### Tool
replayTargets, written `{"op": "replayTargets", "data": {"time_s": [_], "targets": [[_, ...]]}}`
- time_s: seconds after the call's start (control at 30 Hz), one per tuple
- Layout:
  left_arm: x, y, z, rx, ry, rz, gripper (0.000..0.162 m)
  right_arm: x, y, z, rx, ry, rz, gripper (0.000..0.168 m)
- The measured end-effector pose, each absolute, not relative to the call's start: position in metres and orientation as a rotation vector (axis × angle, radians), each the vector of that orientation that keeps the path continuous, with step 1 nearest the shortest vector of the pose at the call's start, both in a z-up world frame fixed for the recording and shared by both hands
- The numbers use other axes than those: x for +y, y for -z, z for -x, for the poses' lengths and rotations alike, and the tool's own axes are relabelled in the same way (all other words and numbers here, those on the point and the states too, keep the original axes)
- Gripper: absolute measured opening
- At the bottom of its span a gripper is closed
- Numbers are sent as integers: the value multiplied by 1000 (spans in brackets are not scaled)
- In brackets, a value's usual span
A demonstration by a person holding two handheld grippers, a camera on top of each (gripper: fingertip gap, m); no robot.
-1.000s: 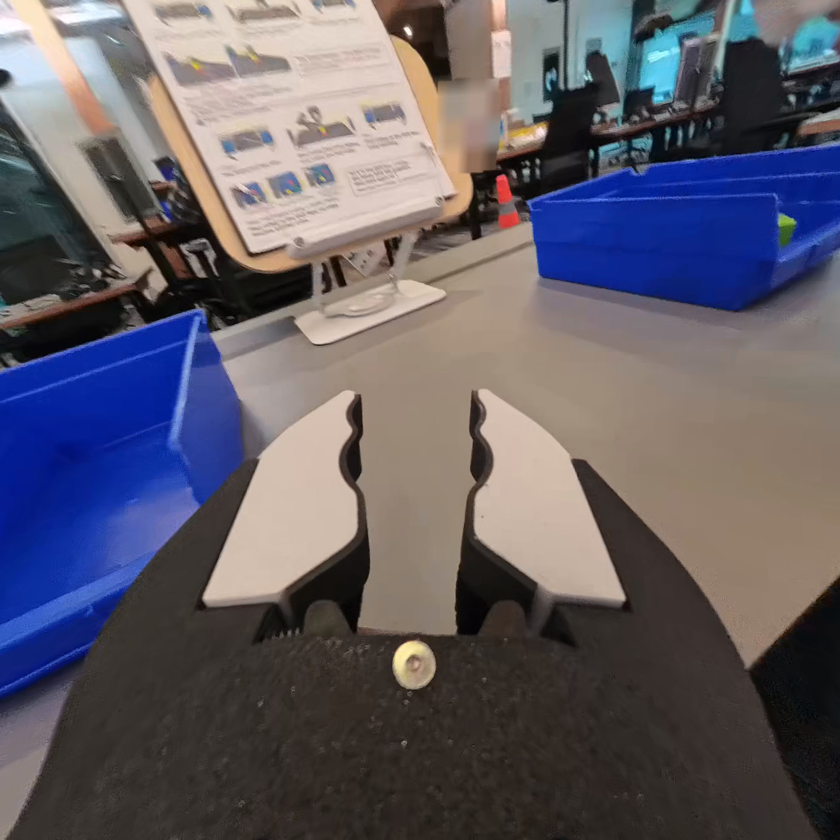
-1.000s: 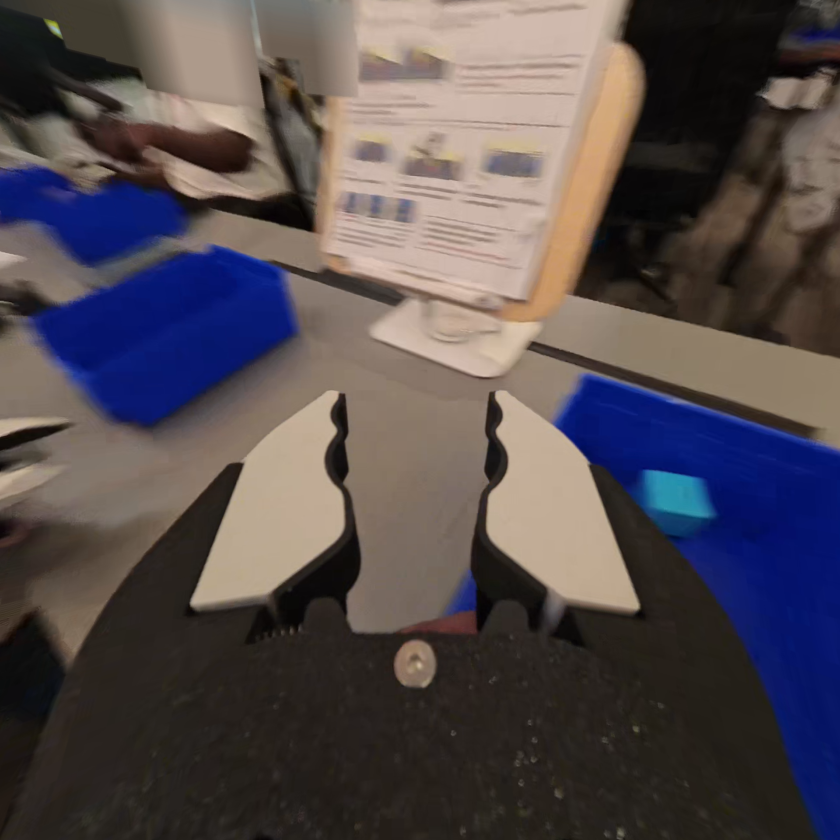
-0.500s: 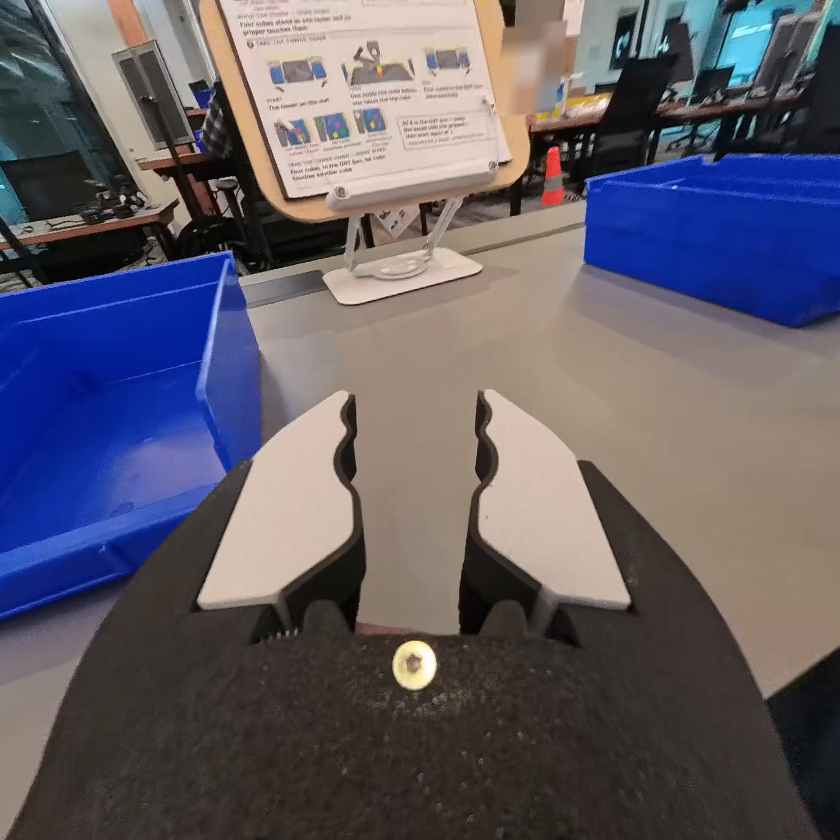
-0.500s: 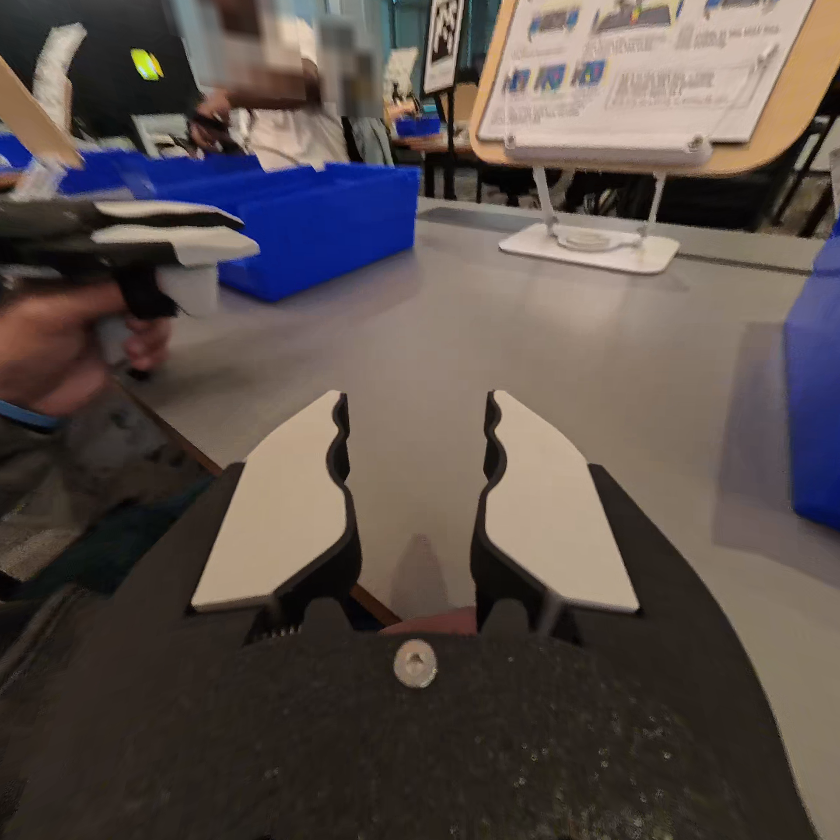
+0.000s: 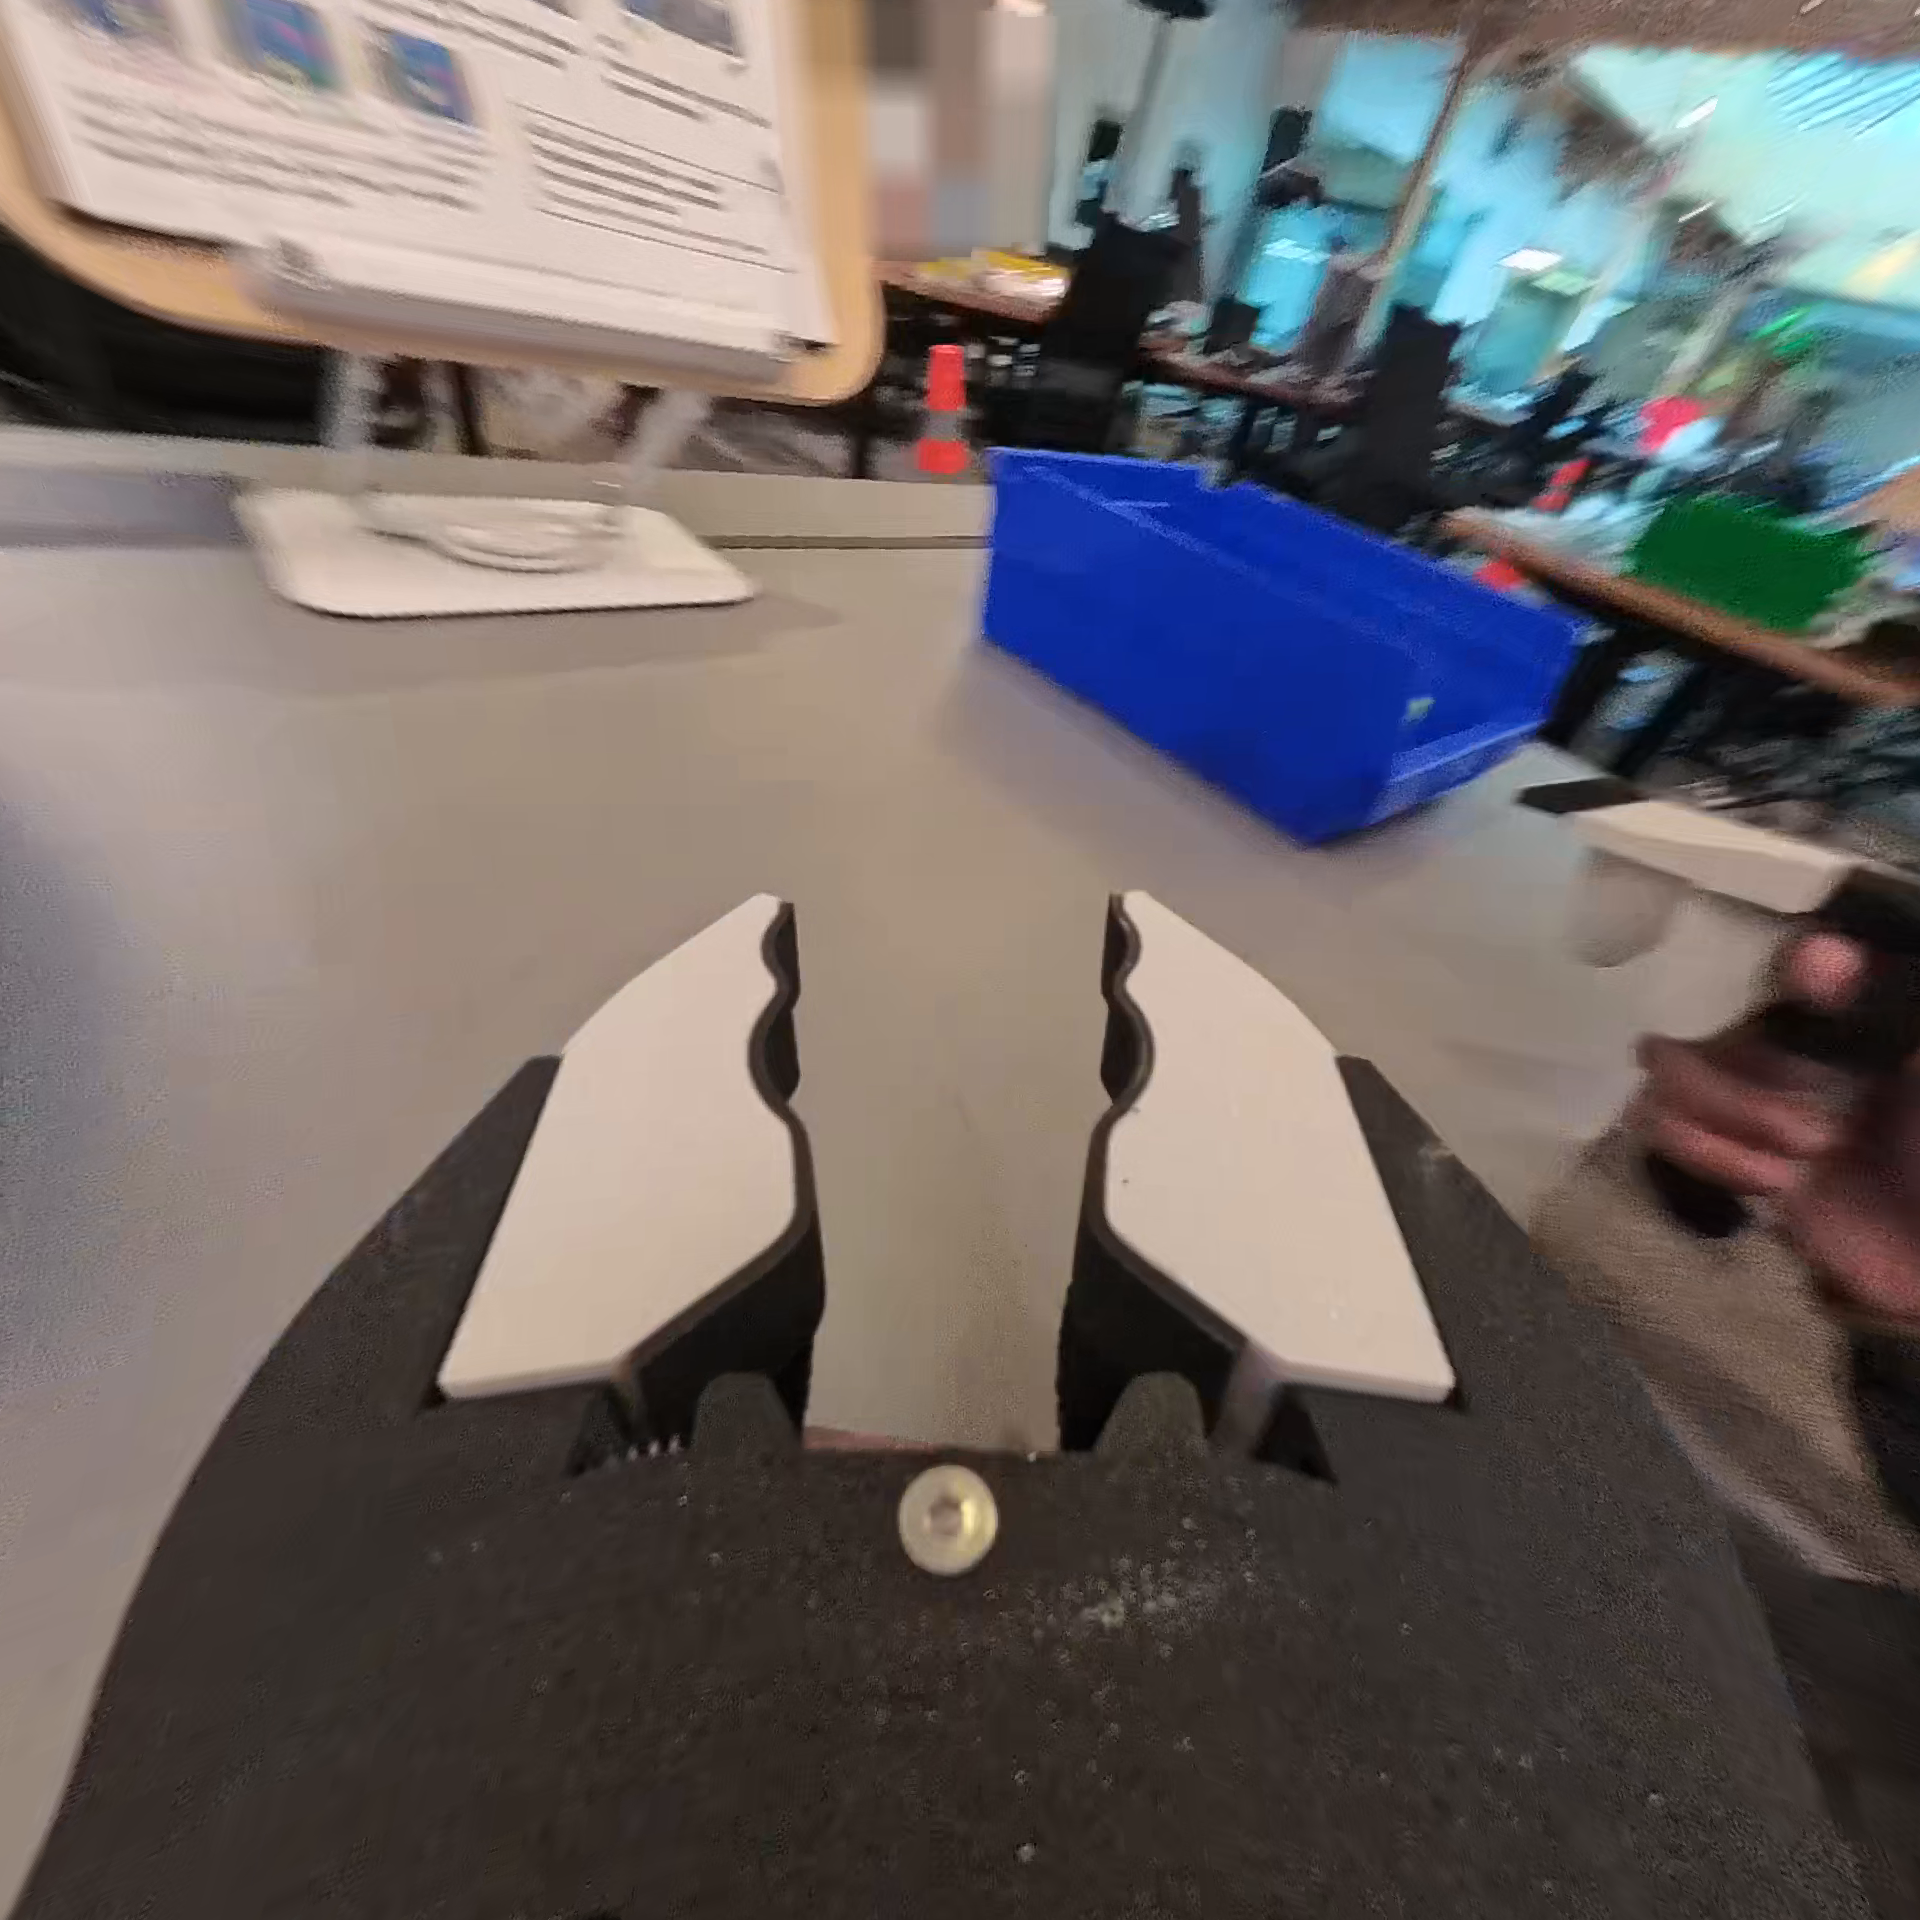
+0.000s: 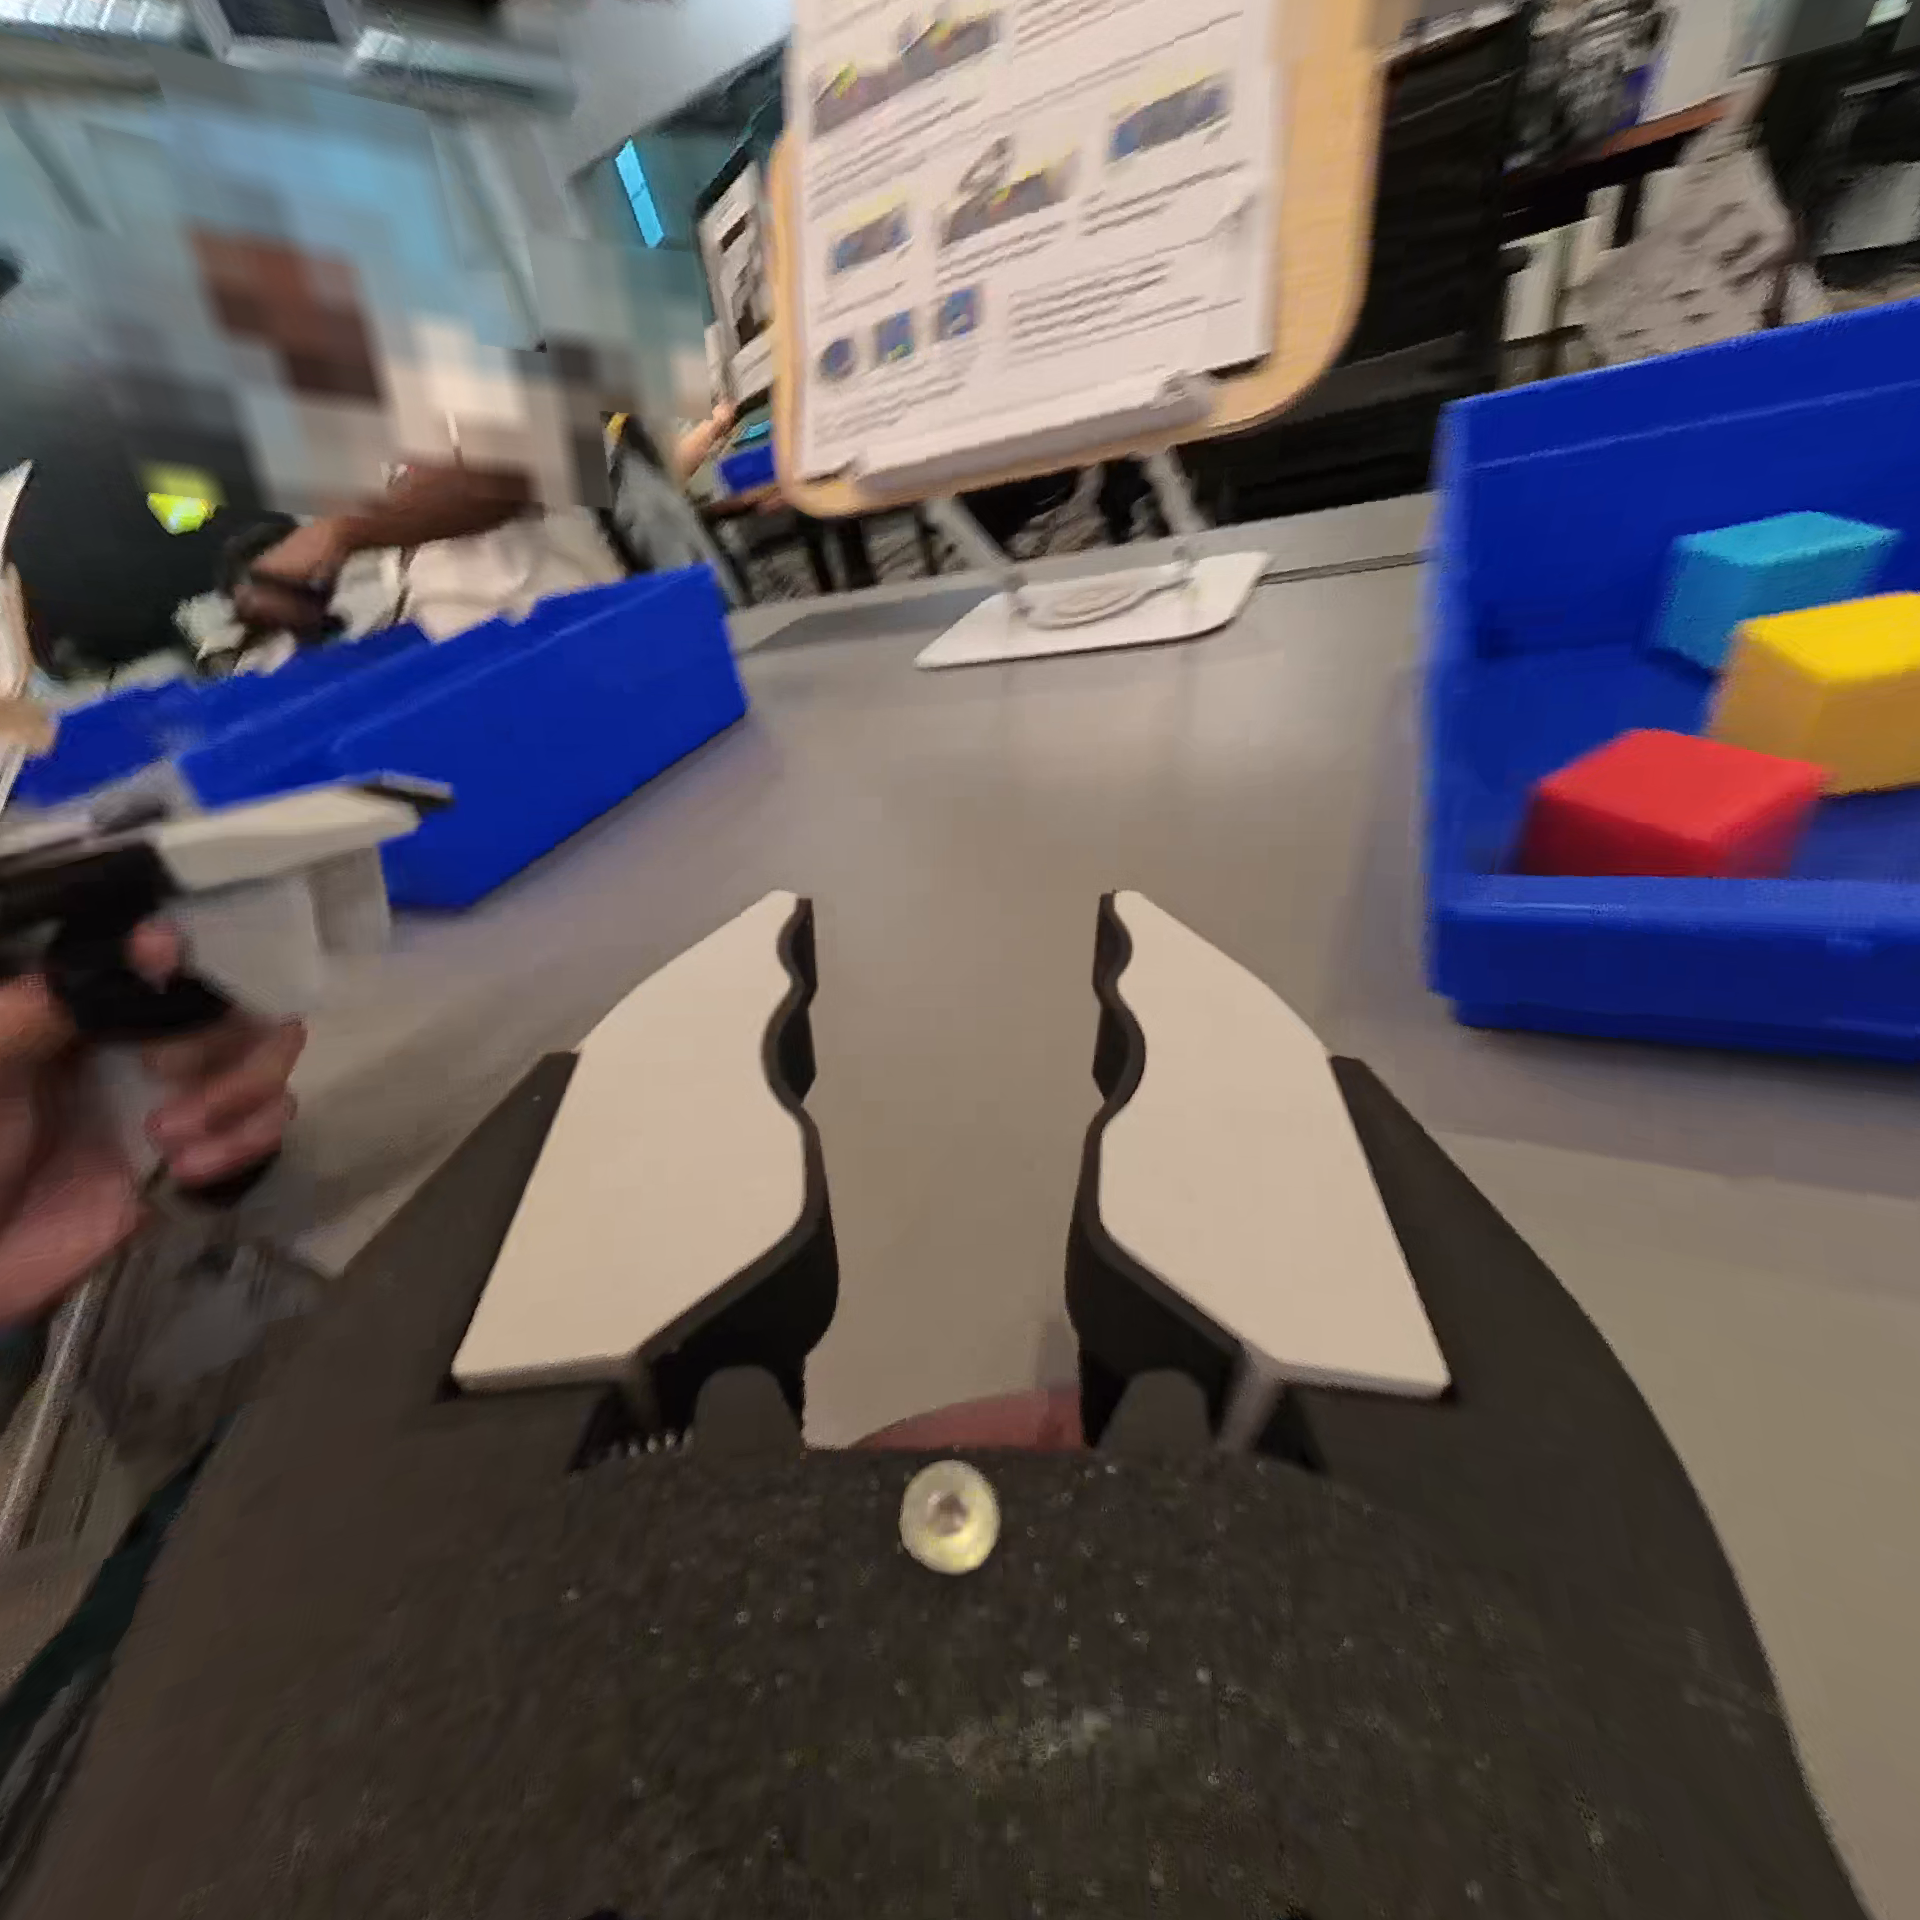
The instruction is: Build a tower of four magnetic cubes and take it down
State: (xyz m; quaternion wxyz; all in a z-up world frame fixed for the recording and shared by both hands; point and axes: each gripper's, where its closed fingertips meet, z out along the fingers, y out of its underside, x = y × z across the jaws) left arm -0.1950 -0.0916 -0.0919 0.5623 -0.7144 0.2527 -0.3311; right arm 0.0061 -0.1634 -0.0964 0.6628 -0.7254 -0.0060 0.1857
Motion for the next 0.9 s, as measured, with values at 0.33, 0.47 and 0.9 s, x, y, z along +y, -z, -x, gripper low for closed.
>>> {"op": "replayTargets", "data": {"time_s": [0.33, 0.47, 0.9], "targets": [[-112, 89, -54, 875, 891, 1708, 71, -194, 95, -187, 432, -43, 1596, 55], [-86, 104, -115, 845, 745, 1785, 72, -208, 105, -211, 491, 32, 1633, 55], [-24, 121, -70, 607, 554, 1881, 30, -186, 116, -207, 461, 199, 1755, 61]]}}
